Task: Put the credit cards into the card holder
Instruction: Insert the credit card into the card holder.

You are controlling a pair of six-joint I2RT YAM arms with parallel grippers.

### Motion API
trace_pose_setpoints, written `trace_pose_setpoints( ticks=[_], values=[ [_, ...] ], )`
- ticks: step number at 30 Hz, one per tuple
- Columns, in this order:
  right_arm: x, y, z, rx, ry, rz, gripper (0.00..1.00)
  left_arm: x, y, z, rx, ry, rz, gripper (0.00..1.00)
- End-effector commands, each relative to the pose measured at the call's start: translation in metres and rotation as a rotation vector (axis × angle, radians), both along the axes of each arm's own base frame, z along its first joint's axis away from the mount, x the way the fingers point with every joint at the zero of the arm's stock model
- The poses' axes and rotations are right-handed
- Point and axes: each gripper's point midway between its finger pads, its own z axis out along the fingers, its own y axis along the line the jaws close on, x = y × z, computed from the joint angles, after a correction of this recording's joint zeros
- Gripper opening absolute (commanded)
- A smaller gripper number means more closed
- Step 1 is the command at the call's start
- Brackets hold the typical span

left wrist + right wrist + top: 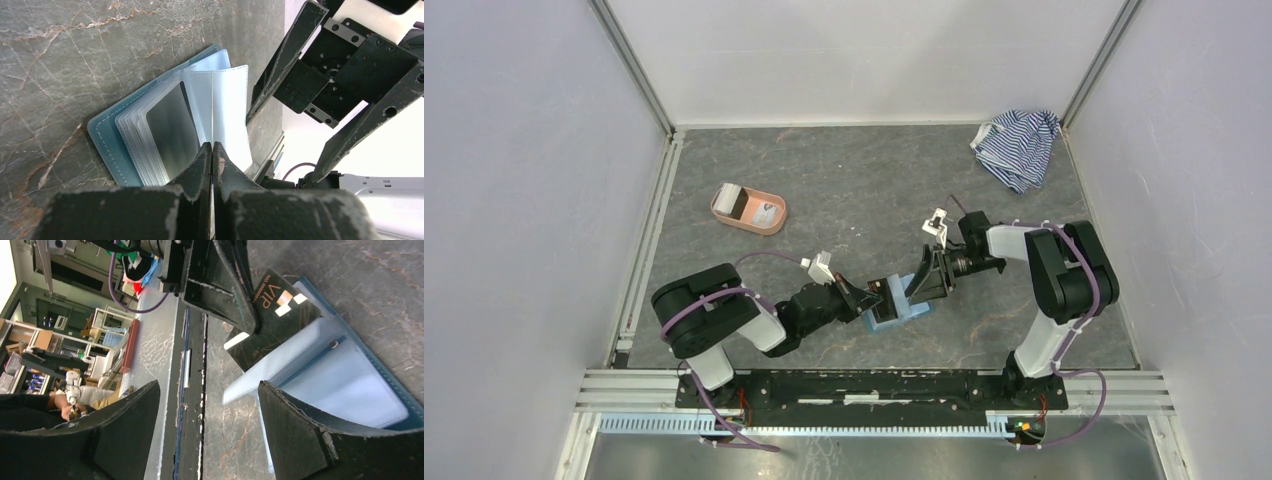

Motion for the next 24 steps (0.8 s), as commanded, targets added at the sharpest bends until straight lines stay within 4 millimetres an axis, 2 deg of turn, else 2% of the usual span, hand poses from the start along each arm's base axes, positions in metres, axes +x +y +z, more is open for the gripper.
trace_pose_setpoints(
  ticks=[1, 5, 8, 12, 17, 20, 24],
  values=[
    [-0.011, 0.004, 0.009, 0.048, -0.014, 0.036, 0.79, 0.004, -0.008, 0.019, -0.077, -0.02, 0.009, 0.02],
    [-0.01, 0.005, 0.0, -0.001, -0.035, 0.053, 0.75, 0.004, -0.005, 0.019, -0.067, -0.02, 0.014, 0.02],
    [-0.007, 0.005, -0.012, -0.054, -0.015, 0.036, 0.66, 0.005, -0.005, 0.018, -0.065, -0.02, 0.016, 0.02],
    [0.009, 0.001, -0.032, -0.195, -0.047, -0.062, 0.59, 0.005, -0.006, 0.019, -0.065, -0.022, 0.016, 0.02],
    [0.021, -0.003, -0.034, -0.259, -0.116, -0.135, 0.56, 0.006, 0.0, 0.02, -0.048, -0.028, 0.028, 0.02],
    [0.023, -0.005, -0.043, -0.294, -0.103, -0.145, 0.41, 0.009, 0.007, 0.019, -0.035, -0.031, 0.05, 0.02],
    [0.022, -0.007, -0.053, -0.314, -0.069, -0.14, 0.33, 0.013, 0.01, 0.022, -0.036, -0.036, 0.064, 0.02]
  ],
)
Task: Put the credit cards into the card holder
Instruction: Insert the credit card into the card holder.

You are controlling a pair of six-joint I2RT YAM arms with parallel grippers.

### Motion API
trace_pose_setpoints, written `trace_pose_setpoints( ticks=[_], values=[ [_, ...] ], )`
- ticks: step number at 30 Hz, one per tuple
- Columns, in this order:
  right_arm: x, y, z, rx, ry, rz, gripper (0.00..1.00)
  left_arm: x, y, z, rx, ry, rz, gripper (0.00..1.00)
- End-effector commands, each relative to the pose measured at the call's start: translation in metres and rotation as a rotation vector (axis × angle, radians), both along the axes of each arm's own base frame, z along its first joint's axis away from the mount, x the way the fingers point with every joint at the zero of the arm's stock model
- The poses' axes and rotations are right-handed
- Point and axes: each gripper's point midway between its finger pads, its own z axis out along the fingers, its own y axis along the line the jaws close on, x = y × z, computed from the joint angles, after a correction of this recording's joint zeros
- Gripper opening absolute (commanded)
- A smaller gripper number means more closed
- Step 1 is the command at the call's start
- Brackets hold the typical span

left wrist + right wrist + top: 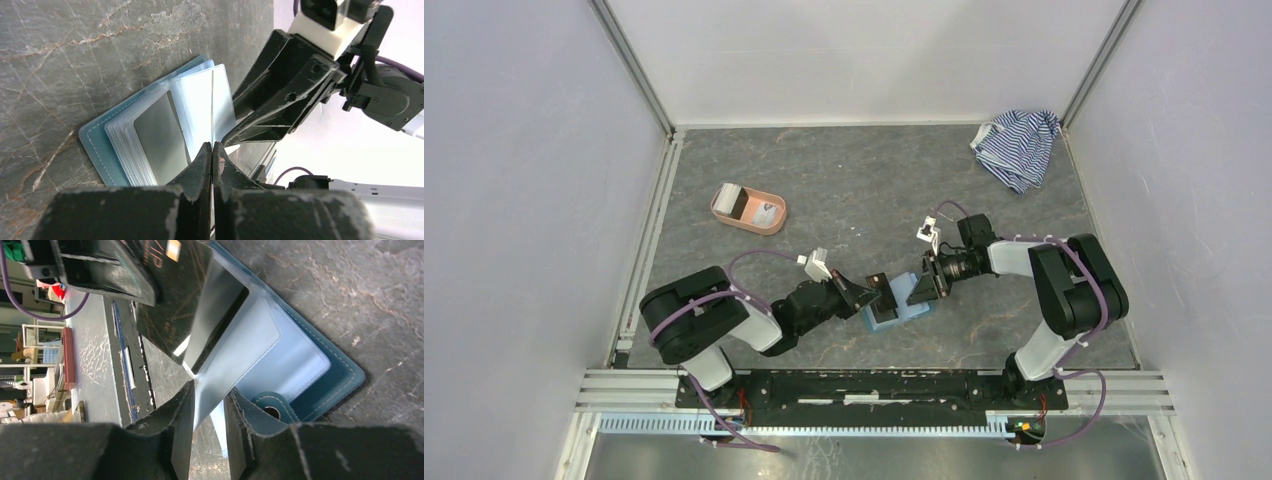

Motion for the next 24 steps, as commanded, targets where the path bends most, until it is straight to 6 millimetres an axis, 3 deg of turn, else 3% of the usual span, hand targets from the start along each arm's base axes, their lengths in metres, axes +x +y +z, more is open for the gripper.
trace_pose_setpoints(
  ticks=[1, 4, 6, 24],
  values=[
    [0.01, -0.001, -0.011, -0.032, -0.003, -0.028, 0.3, 0.01, 0.007, 0.008, -0.011, -0.016, 0.047, 0.02],
    [0.009, -0.002, -0.015, -0.036, 0.01, -0.032, 0.13, 0.01, 0.006, 0.008, -0.01, -0.014, 0.047, 0.02],
    [0.009, -0.001, -0.014, -0.029, 0.013, -0.032, 0.08, 0.01, 0.006, 0.007, -0.008, -0.009, 0.046, 0.02],
    [0.005, 0.0, -0.006, 0.036, 0.063, -0.033, 0.08, 0.013, 0.0, -0.011, 0.033, 0.036, 0.061, 0.02]
  ],
)
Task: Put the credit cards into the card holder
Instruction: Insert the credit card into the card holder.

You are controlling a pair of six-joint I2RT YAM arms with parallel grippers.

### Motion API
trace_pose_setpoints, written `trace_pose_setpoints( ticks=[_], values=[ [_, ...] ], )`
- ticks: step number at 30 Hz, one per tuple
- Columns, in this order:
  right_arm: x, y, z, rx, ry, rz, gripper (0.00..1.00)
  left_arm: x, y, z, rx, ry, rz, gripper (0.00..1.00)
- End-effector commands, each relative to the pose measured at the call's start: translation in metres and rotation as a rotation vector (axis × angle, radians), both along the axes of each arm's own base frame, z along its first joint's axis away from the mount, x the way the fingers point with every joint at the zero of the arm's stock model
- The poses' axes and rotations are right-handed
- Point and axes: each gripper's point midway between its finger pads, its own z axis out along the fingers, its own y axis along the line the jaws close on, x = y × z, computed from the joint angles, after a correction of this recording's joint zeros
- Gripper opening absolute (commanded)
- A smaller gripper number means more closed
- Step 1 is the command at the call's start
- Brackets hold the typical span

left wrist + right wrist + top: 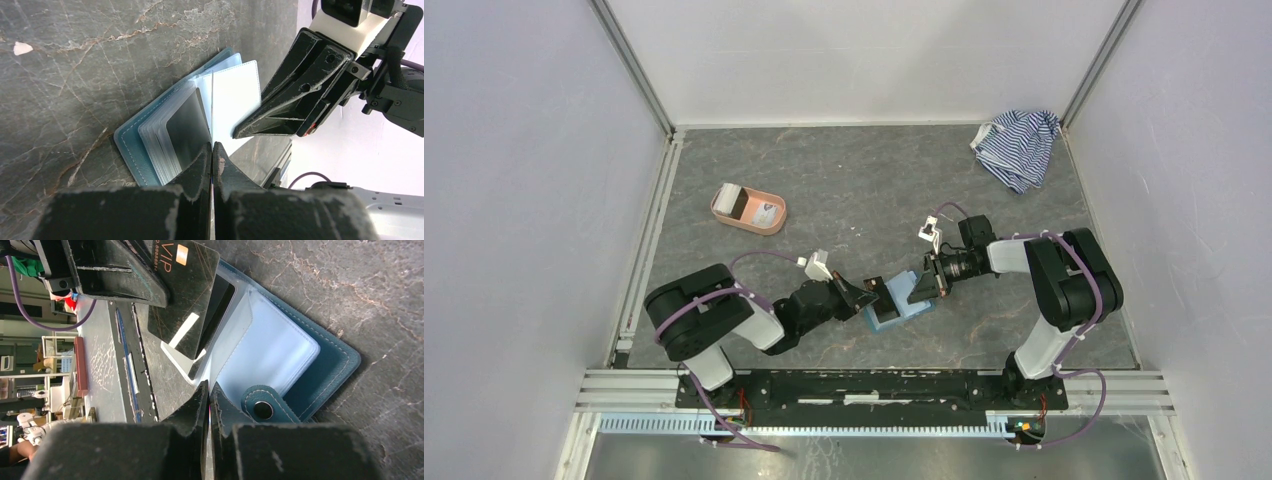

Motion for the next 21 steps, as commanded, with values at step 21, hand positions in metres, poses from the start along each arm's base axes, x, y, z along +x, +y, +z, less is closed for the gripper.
trace_pose_setpoints(
  ticks=[21],
  values=[
    [-0.001, 0.004, 0.008, 0.058, 0.004, 0.017, 0.11, -0.011, -0.017, 0.005, -0.056, 0.069, 0.01, 0.02]
  ],
)
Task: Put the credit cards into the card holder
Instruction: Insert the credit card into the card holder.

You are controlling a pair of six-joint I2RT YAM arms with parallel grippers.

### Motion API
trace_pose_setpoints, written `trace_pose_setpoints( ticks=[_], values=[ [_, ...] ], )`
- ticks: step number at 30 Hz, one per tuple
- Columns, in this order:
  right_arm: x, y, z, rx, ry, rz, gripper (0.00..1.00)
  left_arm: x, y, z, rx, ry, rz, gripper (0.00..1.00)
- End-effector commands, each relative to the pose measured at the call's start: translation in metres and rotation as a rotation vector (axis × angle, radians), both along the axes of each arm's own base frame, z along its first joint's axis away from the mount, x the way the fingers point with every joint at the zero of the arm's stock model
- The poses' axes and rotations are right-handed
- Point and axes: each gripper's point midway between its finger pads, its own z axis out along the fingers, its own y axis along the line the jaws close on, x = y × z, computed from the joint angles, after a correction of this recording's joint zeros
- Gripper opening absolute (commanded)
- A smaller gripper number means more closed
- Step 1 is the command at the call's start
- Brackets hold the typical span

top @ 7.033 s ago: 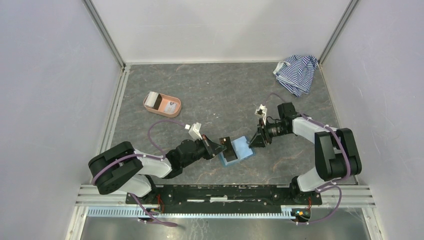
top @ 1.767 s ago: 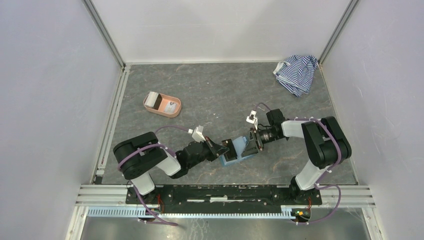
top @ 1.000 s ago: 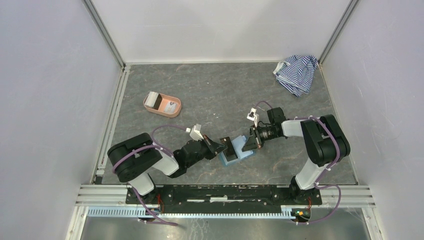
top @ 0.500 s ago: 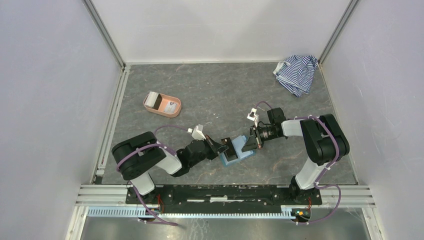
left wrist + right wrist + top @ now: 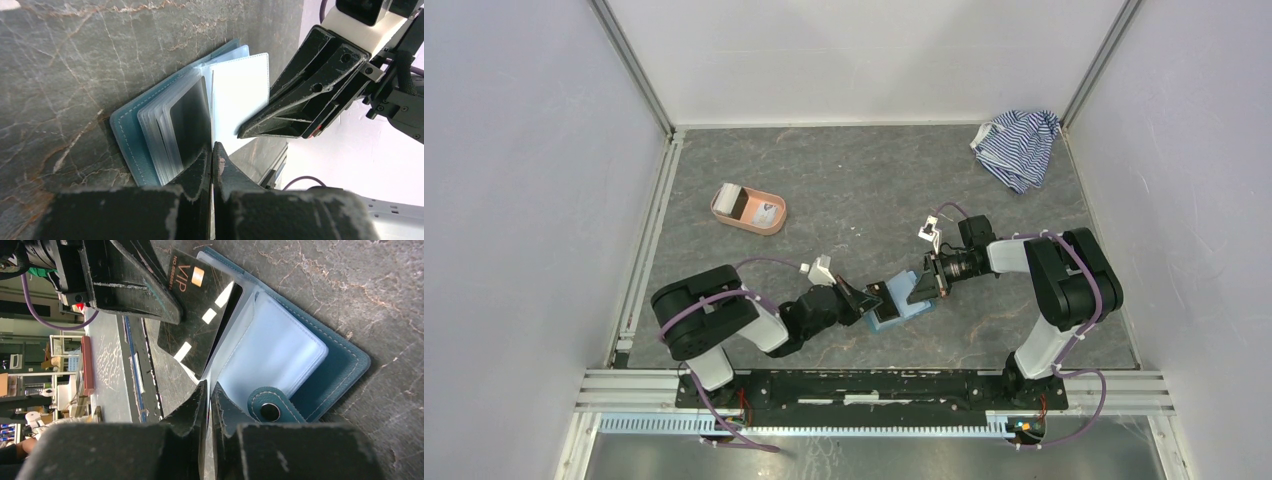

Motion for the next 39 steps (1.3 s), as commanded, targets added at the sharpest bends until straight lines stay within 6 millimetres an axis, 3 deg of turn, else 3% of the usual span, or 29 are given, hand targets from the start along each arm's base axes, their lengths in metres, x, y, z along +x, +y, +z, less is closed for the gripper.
trace_pose_setpoints(
  ticks=[1, 13, 39],
  values=[
    [0.001, 0.002, 0.005, 0.035, -0.013, 0.012, 0.13, -0.005, -0.011, 0.013, -0.056, 0.014, -0.036, 0.02],
    [0.002, 0.001, 0.005, 0.034, -0.023, 0.015, 0.14, -0.02, -0.015, 0.01, -0.105, 0.077, -0.105, 0.02],
    [0.003, 0.0, 0.005, 0.027, -0.034, 0.02, 0.19, -0.011, -0.015, -0.009, -0.142, 0.153, -0.151, 0.02]
  ],
)
